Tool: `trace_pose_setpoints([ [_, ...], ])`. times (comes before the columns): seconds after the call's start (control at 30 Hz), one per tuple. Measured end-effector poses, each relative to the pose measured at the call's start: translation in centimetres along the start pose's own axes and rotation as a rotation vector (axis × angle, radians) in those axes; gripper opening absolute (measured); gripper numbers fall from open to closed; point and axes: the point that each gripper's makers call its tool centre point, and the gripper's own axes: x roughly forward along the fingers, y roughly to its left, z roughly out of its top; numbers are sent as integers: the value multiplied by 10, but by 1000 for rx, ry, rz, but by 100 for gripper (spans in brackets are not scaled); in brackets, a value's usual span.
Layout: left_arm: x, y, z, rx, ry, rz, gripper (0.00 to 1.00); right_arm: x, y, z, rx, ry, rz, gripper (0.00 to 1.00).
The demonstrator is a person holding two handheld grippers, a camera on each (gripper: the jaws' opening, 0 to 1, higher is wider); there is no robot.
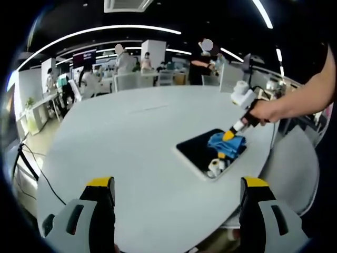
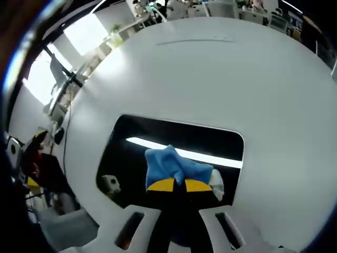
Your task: Wipe the mirror surface with the cleaning cloth until all visible marks leave the cleaned area.
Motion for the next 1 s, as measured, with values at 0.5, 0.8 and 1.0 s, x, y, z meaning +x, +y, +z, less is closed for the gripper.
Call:
trace_pose_setpoints([
  [0.5,0,-2,2,-1,-7,2,100,-8,-27,-4,25,-2,-26,0],
  [0.8,1,-4,0,-3,-4,-3,100,-14,-44,-8,48,-4,-49,0],
  [1.0,3,-6,2,-2,-8,-9,100,-16,-49,-9,56,-5,-60,0],
])
